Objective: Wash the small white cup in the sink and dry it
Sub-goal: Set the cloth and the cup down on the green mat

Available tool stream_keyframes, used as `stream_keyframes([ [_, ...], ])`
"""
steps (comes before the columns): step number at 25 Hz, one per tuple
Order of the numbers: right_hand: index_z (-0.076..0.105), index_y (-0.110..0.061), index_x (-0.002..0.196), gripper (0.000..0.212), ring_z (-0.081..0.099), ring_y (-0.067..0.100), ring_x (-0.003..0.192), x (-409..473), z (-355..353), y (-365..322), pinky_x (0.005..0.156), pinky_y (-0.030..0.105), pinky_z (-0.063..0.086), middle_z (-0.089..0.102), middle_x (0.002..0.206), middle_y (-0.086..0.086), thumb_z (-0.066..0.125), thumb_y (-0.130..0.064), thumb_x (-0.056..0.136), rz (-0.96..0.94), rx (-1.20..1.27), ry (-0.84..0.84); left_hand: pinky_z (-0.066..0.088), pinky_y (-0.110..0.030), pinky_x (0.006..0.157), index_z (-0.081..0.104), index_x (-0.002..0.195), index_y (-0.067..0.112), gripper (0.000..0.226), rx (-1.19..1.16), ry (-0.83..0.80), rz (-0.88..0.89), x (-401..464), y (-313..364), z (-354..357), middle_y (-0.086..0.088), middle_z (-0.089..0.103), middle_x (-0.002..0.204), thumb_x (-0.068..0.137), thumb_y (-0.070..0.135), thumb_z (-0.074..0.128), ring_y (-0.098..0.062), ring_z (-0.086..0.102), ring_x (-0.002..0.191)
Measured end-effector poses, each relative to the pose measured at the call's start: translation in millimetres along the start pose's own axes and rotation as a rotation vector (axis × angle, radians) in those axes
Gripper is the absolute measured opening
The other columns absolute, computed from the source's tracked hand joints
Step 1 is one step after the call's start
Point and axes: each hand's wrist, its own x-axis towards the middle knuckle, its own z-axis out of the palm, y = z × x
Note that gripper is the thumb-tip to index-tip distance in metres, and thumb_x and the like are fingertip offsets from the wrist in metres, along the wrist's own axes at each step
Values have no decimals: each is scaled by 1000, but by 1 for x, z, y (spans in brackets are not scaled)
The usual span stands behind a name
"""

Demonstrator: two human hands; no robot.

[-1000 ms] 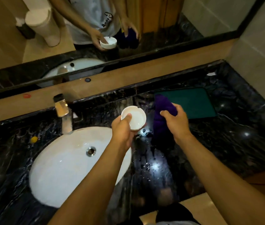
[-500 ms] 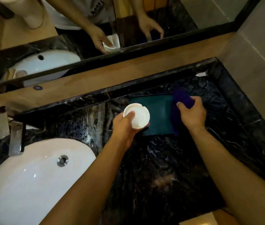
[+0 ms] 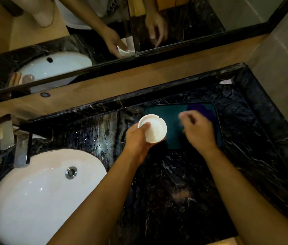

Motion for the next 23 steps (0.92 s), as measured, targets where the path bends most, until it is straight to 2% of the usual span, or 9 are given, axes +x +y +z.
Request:
stream_keyframes([
  [2,73,-31,112,24,67,12,56,-19,14,-18,67,28,54,74,85,-1,62,-42,95,32,82,-297,60,-48,80,68,109,6,18,71,-24,51,0,0,-2,-19,72,108,100,9,53,-39,67,104],
  [3,72,-31,118,26,67,11,53,-24,20,-22,63,24,52,74,80,1,60,-39,96,14,60,-340,57,-45,80,70,107,8,18,117,-27,85,0,0,-3,-17,73,105,99,11,54,-36,68,101],
  [6,71,-31,121,31,61,5,49,-30,28,-25,60,27,51,70,61,5,51,-23,99,-18,23,-284,55,-42,77,67,113,10,21,267,-20,167,3,1,-5,-14,73,109,100,18,53,-30,68,98],
  [8,72,-28,121,34,59,3,45,-25,27,-22,56,26,49,67,58,0,48,-18,99,-4,14,-254,57,-41,71,61,118,13,23,392,-8,203,4,2,-5,-10,69,113,99,22,53,-26,67,98],
  [12,68,-23,131,38,61,-1,47,-8,24,-14,56,20,46,68,65,-3,46,-18,101,-20,-72,-213,55,-42,70,63,115,16,20,590,70,335,13,-1,-12,2,65,94,98,18,53,-14,62,78],
  [14,67,-21,133,39,61,-3,45,-1,25,-10,54,18,45,67,70,-3,45,-16,102,-18,-104,-229,60,-45,70,67,111,15,19,640,78,358,19,-3,-15,-4,69,93,98,15,54,-18,65,76],
  [17,67,-21,133,39,59,-3,42,5,28,-3,55,19,46,68,76,0,44,-16,102,3,-105,-241,64,-44,68,69,111,12,19,677,77,360,28,-6,-14,-16,73,102,98,11,55,-25,70,80],
  [20,66,-19,135,39,61,-1,43,15,33,7,54,15,50,67,100,8,45,-16,102,-4,-91,-232,65,-38,64,71,113,5,22,738,103,356,39,-9,-12,-19,74,107,96,7,56,-28,73,82],
  [23,65,-16,136,39,64,7,46,22,39,15,53,13,53,52,122,13,45,-15,102,8,-91,-225,65,-41,64,72,113,3,24,804,138,356,46,-11,-10,-18,75,108,95,6,58,-27,75,79],
])
